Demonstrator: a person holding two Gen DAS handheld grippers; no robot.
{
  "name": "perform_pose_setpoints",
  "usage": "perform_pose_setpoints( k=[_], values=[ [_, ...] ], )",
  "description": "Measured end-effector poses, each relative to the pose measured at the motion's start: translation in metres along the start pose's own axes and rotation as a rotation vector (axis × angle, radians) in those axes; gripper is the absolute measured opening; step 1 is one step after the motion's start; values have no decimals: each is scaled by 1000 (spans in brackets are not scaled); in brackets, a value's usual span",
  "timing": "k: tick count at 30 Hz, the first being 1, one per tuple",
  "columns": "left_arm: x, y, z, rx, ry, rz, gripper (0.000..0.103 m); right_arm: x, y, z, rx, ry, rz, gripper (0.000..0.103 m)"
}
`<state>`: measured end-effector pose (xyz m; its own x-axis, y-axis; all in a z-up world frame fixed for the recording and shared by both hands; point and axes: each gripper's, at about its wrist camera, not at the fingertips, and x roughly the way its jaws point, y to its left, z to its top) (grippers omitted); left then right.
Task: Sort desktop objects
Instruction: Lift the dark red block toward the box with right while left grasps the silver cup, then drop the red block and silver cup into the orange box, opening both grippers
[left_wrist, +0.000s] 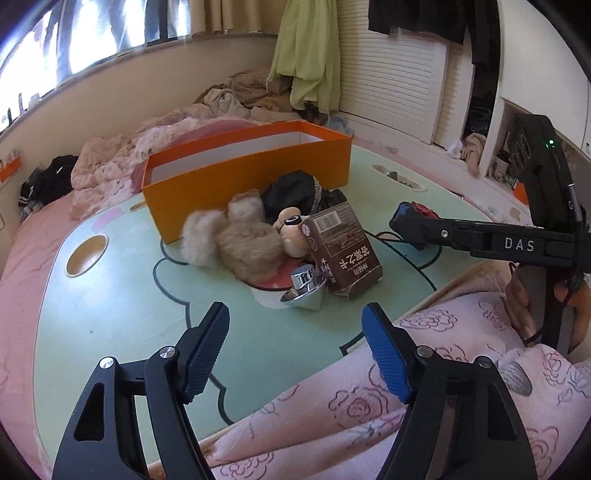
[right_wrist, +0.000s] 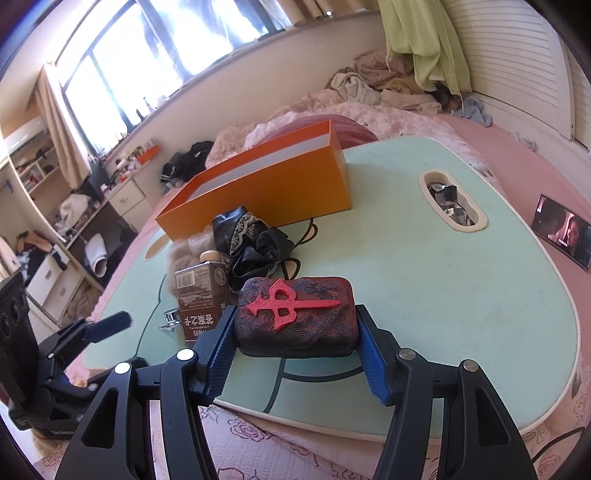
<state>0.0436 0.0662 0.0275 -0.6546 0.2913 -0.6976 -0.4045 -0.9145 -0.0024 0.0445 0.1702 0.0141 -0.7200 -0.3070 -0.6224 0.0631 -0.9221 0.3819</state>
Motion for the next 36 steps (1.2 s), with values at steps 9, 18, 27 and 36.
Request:
perform_pose_setpoints(
  k=[9,18,27,36],
  values=[
    [33,9,18,-29,98,-114,26,0,0,0,2,0,0,61],
    [4,28,9,-116,6,-141,26,-1,0,-2,2,-7,7,61],
    [-10,44,62,-145,-91,-35,26,-15,24,50,-38,-115,18,61],
    [50,73,149,-221,-62,127,27,69,55,141,-121,-63,-133,61]
  ],
)
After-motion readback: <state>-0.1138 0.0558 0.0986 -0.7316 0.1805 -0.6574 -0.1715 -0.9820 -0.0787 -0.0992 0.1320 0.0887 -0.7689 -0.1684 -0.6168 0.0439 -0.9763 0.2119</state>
